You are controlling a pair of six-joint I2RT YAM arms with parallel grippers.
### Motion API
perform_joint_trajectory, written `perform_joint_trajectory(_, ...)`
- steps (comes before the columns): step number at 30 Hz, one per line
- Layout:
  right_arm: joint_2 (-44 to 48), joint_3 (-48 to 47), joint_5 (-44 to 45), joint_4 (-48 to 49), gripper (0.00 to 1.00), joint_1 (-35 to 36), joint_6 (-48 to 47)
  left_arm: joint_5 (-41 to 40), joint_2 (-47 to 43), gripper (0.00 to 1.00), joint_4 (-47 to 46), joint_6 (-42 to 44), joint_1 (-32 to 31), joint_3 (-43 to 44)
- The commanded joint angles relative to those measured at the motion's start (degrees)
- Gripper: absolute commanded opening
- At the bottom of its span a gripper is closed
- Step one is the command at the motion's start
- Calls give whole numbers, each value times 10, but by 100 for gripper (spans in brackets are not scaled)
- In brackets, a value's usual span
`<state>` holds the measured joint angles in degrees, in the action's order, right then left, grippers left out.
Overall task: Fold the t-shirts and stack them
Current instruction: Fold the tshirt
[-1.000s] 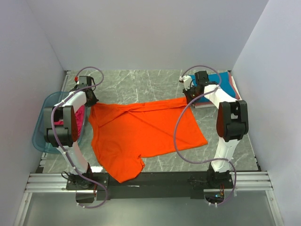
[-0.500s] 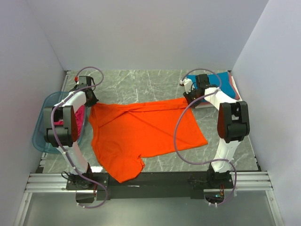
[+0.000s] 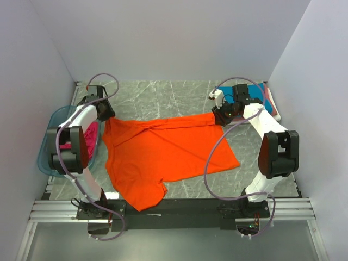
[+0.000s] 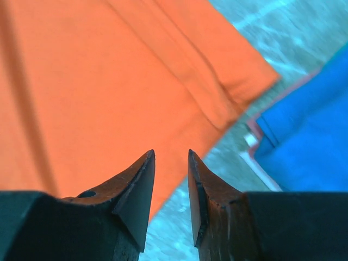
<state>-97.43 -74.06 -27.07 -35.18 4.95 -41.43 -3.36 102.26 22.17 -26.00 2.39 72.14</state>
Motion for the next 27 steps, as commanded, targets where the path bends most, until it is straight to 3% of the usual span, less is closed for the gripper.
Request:
perform_joint_trajectory(1, 17, -16, -76, -30, 38, 10, -3, 70, -68, 40, -13, 12, 2, 23)
perform_joint_trajectory(3, 22, -8, -90, -22, 38, 14, 8, 90, -98, 53, -11, 24, 2, 19)
perform_joint_trajectory(7, 26, 4, -106, -11, 38, 18, 20, 130, -134, 62, 8, 67, 2, 14)
perform_joint_trajectory(10, 25, 10, -119, -7, 38, 20, 28, 227, -115, 62, 43, 105, -5, 26)
perform_joint_trajectory(13, 28, 16, -128, -5, 39, 20, 34, 254, -50, 60, 95, 148, -34, 71)
perform_joint_trajectory(17, 46, 30, -133, -4, 39, 20, 33, 233, 27, 61, 155, 196, -80, 111)
perform_joint_trajectory(27, 47, 45, -149, -2, 39, 18, 35, 188, 94, 64, 171, 220, -102, 129)
